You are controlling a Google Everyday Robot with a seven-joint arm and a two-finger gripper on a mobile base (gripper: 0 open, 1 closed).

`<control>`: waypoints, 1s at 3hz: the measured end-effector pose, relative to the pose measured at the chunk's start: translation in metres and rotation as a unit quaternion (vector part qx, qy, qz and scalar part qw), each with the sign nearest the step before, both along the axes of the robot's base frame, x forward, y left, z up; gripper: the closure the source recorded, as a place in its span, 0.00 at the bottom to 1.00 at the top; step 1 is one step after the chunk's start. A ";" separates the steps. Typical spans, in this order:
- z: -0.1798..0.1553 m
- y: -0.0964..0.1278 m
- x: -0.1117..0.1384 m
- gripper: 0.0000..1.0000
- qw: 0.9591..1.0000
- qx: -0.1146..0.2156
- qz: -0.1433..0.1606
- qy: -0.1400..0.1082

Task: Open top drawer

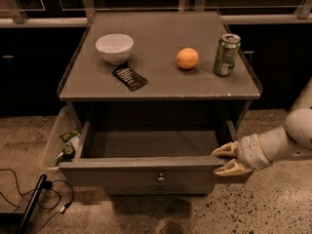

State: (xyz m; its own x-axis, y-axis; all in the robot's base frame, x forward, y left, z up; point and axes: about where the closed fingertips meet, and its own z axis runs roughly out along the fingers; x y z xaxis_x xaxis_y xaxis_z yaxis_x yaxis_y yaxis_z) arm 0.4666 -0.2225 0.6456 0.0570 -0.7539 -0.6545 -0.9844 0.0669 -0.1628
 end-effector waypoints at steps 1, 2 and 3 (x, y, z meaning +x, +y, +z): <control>0.000 0.000 0.000 0.61 1.000 0.000 0.000 0.000; 0.000 0.000 0.000 0.36 1.000 0.000 0.000 0.000; -0.005 -0.003 -0.009 0.13 1.000 0.012 0.006 0.014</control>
Offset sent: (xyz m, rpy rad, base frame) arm 0.0000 0.0000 0.0000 0.0000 0.0000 0.0000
